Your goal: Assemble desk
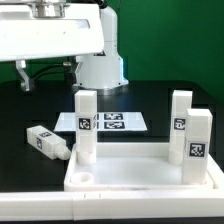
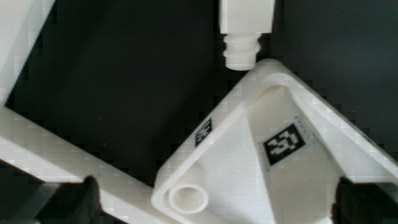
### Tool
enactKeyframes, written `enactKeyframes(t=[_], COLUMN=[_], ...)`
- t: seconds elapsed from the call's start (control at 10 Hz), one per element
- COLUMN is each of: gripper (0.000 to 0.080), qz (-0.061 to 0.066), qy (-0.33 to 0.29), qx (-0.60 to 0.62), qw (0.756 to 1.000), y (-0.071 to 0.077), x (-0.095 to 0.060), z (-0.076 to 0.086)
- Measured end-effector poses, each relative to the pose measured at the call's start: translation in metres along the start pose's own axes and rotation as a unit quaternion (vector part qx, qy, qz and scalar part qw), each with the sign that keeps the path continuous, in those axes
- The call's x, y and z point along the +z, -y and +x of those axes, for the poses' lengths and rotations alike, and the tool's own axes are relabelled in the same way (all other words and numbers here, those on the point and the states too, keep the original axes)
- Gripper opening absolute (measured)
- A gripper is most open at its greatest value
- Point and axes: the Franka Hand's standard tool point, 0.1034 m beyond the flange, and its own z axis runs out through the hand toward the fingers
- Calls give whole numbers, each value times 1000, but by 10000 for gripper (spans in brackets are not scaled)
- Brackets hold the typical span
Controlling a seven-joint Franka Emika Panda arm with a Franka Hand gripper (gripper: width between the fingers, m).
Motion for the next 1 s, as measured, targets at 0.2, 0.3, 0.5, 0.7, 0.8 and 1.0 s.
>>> enactKeyframes(t=[0.2,0.3,0.5,0.7,0.8,1.0], gripper=[649,649,649,649,649,649], qz=[0,3,18,23,20,19], qy=[1,3,32,69,75,74], qx=[4,11,33,42,39,41], qw=[1000,1000,999,996,996,996], y=[0,1,13,17,18,16], x=[1,3,30,68,74,72], z=[-1,-5,-41,-75,-78,-77])
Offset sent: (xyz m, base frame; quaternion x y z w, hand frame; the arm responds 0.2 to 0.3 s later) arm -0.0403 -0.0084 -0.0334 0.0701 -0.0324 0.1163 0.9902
